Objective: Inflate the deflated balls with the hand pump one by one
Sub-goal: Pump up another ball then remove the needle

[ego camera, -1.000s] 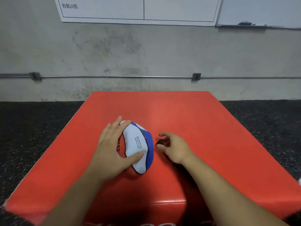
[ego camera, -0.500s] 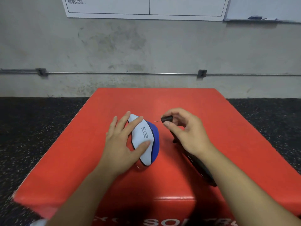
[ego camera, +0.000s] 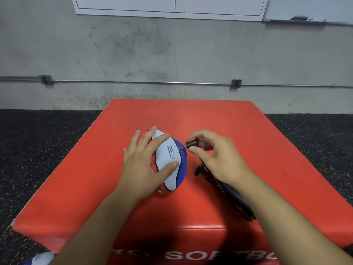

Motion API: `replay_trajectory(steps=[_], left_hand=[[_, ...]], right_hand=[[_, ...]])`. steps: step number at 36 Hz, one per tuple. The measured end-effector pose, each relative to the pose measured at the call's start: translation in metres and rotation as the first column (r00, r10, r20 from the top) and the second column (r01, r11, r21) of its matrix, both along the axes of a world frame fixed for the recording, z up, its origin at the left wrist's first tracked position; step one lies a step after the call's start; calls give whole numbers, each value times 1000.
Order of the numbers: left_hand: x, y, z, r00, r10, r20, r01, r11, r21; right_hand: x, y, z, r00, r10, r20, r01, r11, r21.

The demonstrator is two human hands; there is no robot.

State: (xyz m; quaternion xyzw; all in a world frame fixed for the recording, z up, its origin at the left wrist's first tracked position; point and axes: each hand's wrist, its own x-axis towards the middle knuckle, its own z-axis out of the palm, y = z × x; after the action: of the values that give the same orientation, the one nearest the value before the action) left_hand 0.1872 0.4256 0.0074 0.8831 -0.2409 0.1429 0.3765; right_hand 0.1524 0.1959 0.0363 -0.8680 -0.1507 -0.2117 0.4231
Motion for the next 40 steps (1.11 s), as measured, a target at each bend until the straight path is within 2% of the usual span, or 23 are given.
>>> replay_trajectory(steps=[40], left_hand=[[0,4,-1,1000,8,-27,-8,1000,-11]], right_hand=[[-11,7,5,996,-63,-58,63,998,3]])
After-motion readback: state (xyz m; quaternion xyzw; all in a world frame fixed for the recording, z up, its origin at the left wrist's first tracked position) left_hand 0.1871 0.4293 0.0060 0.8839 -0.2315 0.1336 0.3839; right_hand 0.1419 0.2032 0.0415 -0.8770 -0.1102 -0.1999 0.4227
